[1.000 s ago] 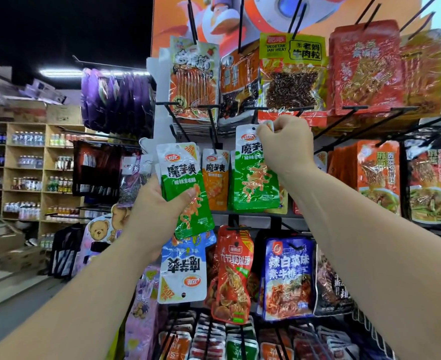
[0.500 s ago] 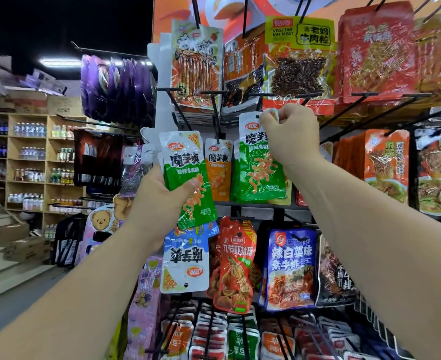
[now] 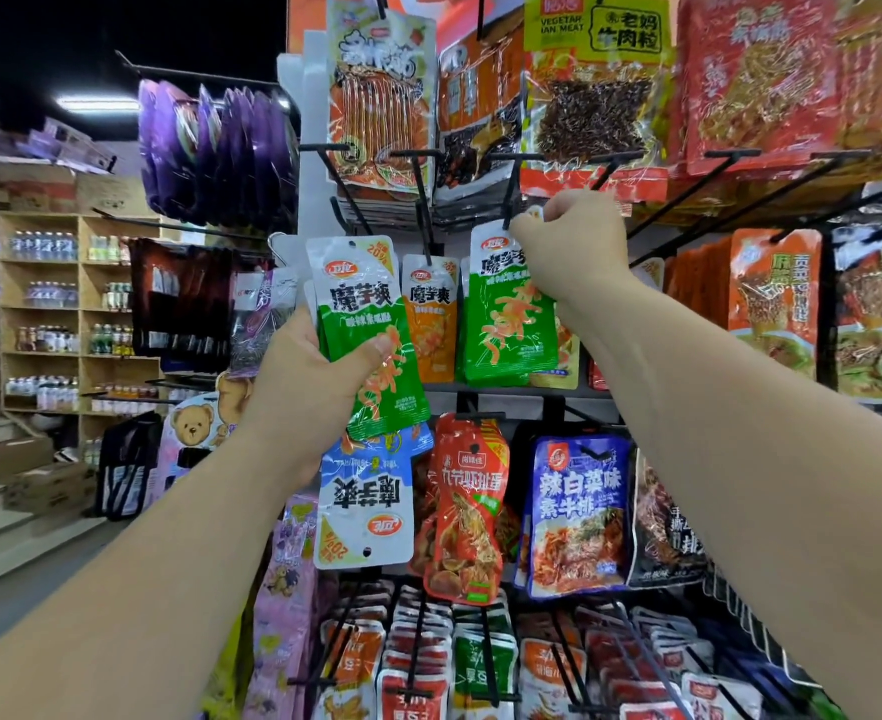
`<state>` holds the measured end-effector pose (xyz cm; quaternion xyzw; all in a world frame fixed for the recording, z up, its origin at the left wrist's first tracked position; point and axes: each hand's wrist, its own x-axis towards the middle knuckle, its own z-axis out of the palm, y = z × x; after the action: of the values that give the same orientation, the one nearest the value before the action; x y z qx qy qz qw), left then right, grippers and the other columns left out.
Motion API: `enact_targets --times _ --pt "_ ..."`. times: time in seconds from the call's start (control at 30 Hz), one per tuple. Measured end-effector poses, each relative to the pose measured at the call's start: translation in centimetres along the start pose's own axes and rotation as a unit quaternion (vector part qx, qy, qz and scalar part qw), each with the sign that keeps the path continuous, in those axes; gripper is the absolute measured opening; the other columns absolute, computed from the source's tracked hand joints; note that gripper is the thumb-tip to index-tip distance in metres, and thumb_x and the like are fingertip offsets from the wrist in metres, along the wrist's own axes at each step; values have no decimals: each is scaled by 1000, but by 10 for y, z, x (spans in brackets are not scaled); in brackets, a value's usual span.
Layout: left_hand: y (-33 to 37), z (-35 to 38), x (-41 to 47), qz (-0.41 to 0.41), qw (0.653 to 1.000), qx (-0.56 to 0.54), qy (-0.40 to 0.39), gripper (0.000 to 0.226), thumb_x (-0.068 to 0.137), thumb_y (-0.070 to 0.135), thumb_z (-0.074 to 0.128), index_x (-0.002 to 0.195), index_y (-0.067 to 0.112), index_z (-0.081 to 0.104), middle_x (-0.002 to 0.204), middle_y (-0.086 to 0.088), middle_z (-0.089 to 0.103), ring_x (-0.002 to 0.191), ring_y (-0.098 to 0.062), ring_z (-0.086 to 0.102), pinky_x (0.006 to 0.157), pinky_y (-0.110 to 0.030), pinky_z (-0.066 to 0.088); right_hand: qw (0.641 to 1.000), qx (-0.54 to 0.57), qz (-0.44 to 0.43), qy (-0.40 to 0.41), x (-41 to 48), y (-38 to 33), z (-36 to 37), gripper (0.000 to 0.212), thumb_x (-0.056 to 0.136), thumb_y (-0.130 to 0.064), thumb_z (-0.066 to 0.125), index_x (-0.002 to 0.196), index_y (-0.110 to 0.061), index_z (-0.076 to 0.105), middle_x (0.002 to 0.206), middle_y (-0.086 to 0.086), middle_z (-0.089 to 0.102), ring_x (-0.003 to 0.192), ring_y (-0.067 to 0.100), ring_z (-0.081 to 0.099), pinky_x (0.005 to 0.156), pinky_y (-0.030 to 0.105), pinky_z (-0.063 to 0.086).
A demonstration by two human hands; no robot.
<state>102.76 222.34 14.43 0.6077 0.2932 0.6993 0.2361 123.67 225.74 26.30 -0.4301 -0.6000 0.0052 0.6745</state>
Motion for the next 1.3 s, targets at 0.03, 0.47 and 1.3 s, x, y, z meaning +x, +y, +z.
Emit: enact_targets --times 0.03,0.47,1.3 --pt "0 0 0 -1 1000 -1 0 27 97 12 72 118 26 65 112 4 79 105 -24 75 89 -55 62 1000 -6 8 -6 2 4 1 38 94 -21 65 66 -17 39 60 1 32 55 21 29 57 32 30" --pt "-9 -5 4 29 999 15 -11 41 94 22 78 131 27 62 122 8 75 115 -22 71 98 -56 56 990 -116 70 -26 26 52 33 37 97 -41 68 112 -7 67 101 8 64 91 28 61 75 32 46" --pt "-2 0 0 12 1000 8 -9 31 96 10 74 123 24 67 113 5 79 108 -24 75 93 -57 59 730 -552 -207 -345 -18 65 10 117 92 -44 75 163 -29 -18 165 3 -37 159 32 -13 127 54 17"
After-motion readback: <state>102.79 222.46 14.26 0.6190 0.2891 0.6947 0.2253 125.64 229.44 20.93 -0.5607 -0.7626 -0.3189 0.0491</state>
